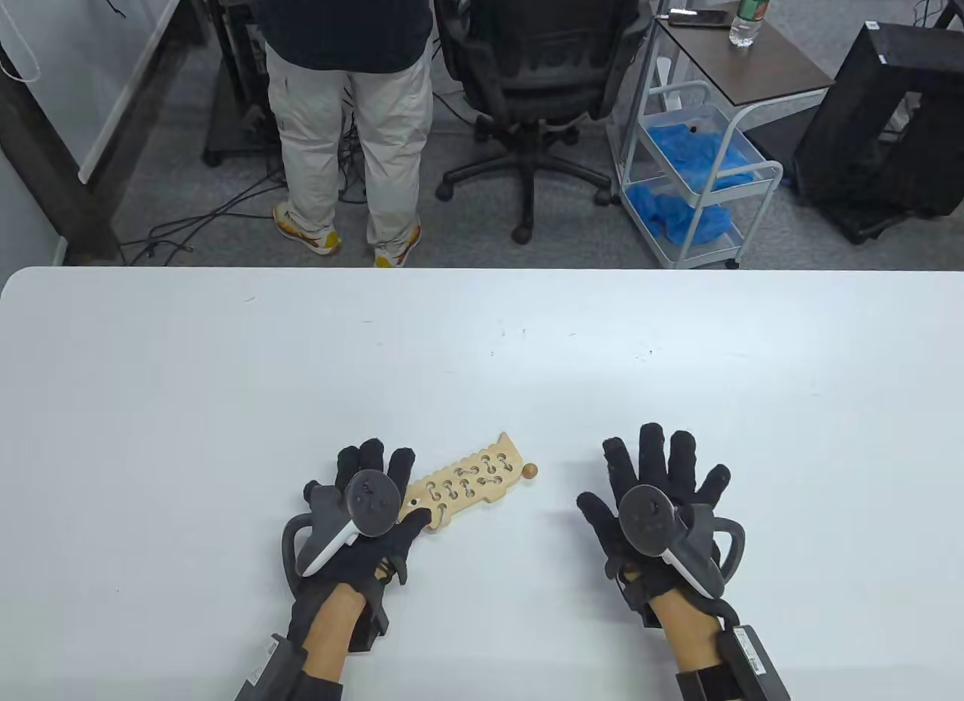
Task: Remove rope from all holes on crocodile lacing toy
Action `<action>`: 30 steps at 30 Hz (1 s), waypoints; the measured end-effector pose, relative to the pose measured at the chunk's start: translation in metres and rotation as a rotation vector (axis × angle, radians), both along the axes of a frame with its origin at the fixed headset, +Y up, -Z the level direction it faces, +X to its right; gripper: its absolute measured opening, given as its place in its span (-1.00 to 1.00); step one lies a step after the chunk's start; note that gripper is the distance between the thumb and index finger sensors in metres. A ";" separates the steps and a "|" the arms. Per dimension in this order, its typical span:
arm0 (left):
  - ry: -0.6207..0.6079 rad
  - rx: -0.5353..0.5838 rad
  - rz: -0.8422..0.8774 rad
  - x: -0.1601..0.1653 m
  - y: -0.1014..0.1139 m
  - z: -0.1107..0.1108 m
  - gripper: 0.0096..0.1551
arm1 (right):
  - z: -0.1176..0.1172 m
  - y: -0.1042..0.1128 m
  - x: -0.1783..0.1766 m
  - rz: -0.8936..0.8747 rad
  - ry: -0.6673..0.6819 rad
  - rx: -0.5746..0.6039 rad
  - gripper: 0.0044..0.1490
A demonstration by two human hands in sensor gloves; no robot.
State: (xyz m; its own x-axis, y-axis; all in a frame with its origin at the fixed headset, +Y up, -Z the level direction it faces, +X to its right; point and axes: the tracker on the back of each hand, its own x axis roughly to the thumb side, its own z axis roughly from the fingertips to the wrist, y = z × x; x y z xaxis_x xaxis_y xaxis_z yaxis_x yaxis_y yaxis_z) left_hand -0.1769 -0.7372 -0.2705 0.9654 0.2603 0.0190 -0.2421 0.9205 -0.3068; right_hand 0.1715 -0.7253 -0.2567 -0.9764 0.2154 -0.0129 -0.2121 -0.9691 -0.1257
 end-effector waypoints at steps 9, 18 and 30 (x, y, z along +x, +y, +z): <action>0.002 0.009 0.004 -0.001 0.003 0.001 0.00 | -0.002 -0.008 -0.004 -0.030 0.023 -0.033 -0.02; 0.085 0.058 -0.021 -0.013 0.009 0.001 -0.04 | -0.004 0.017 -0.035 -0.087 0.076 0.081 0.05; 0.197 0.107 0.027 -0.035 0.015 0.004 -0.06 | -0.102 -0.004 -0.126 0.137 0.266 -0.407 0.14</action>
